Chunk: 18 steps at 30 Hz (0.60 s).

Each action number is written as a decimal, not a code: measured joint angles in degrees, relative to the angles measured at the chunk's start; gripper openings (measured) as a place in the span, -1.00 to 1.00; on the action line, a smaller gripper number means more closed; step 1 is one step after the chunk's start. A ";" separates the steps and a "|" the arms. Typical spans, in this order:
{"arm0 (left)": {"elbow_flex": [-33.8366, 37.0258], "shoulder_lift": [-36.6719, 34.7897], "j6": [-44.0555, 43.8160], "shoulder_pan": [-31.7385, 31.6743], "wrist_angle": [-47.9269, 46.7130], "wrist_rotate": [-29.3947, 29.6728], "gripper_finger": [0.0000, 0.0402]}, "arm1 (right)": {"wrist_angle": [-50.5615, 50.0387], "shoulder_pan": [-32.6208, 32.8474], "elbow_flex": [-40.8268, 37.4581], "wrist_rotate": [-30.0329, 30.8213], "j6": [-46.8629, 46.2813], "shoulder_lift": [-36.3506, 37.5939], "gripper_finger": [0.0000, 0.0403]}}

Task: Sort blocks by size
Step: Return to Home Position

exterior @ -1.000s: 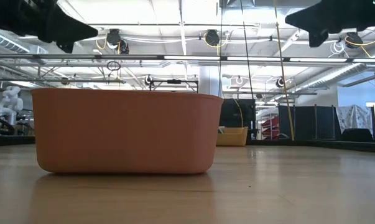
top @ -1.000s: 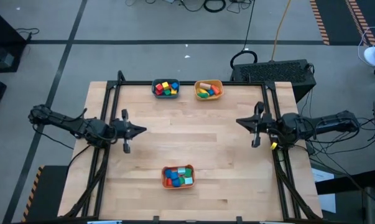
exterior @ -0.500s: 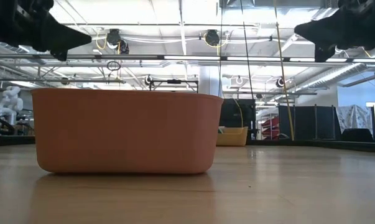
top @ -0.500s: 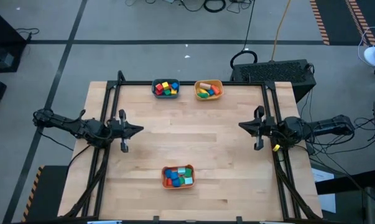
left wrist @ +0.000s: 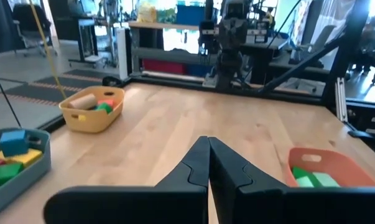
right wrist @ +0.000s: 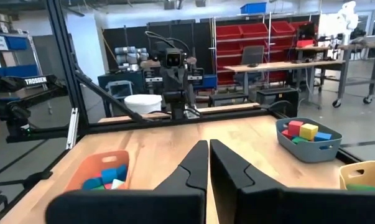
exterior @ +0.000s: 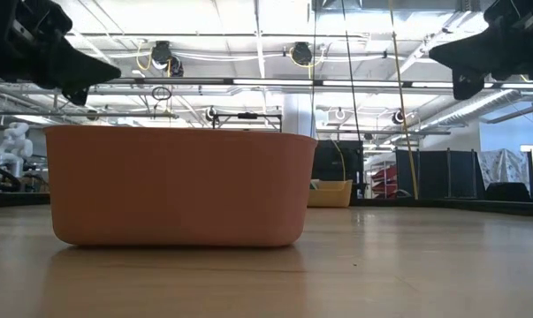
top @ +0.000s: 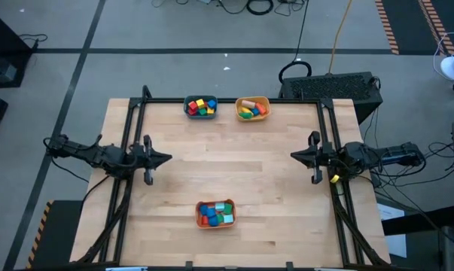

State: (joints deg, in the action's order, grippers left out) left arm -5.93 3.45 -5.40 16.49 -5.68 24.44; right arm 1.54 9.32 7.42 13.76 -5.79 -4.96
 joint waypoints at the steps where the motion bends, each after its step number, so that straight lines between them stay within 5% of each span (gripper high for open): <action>1: 0.01 -0.09 -0.25 0.00 -0.55 -0.01 -0.97 | -0.02 -0.01 0.00 0.00 -0.17 -0.02 -1.00; 10: 0.01 -0.16 0.47 0.01 -1.24 -0.10 -0.97 | 10.89 -0.02 -6.20 0.92 -0.73 -0.32 -1.00; 18: -0.01 -1.56 2.89 0.01 -1.05 -1.70 -0.97 | 9.80 -2.20 -6.60 0.26 0.51 -0.32 -1.00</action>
State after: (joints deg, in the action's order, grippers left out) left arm -5.93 1.89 -2.52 16.50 -6.73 22.74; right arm 11.34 7.12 0.82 14.02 -5.28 -5.28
